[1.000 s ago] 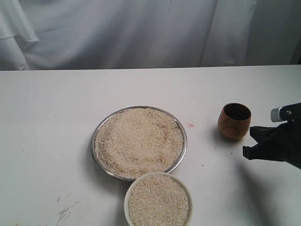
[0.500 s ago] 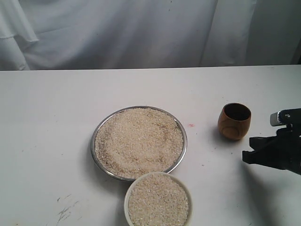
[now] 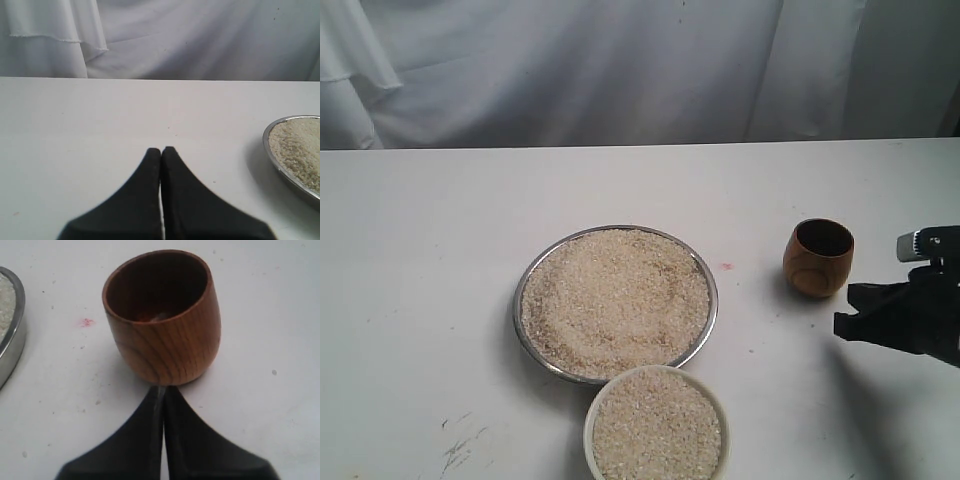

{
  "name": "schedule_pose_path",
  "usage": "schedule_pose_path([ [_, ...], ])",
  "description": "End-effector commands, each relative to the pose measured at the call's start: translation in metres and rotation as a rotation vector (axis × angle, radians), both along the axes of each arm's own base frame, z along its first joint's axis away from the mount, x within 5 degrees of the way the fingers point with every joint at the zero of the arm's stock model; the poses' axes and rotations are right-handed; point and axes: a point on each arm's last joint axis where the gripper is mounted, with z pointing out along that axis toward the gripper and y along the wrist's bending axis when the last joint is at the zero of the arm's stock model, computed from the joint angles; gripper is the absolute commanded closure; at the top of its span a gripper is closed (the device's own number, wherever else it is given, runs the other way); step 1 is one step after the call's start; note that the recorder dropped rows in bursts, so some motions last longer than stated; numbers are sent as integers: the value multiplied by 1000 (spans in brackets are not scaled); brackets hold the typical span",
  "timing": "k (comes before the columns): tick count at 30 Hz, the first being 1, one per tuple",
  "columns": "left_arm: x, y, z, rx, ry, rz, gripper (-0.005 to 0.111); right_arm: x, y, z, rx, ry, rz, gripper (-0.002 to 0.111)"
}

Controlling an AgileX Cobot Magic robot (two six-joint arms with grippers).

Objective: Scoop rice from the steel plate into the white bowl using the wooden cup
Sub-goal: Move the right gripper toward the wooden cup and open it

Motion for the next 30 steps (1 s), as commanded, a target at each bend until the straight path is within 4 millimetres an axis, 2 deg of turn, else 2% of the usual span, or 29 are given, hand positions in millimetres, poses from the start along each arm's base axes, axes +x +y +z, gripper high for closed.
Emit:
schedule_pose_path([
  [1, 0, 0, -1, -4, -7, -1, 107, 3, 3, -3, -12, -62, 63, 108],
  [10, 0, 0, -1, -4, -7, -1, 107, 6, 9, -21, 39, -122, 111, 108],
  [19, 0, 0, -1, -4, -7, -1, 107, 4, 9, -31, -6, -106, 139, 108],
  [22, 0, 0, -1, -4, -7, -1, 107, 4, 9, -31, -4, -108, 141, 100],
  [23, 0, 0, -1, -4, -7, -1, 107, 4, 9, -31, -6, -108, 142, 95],
  [25, 0, 0, -1, -4, -7, -1, 107, 4, 9, -31, -4, -111, 144, 73],
  [26, 0, 0, -1, -4, -7, -1, 107, 4, 9, -31, -3, -110, 140, 46],
  [27, 0, 0, -1, -4, -7, -1, 107, 5, 8, -31, 5, -106, 123, 35],
  [28, 0, 0, -1, -4, -7, -1, 107, 7, 5, -31, 6, -106, 75, 13],
  [30, 0, 0, -1, -4, -7, -1, 107, 8, 3, -31, 8, -104, 49, 3],
])
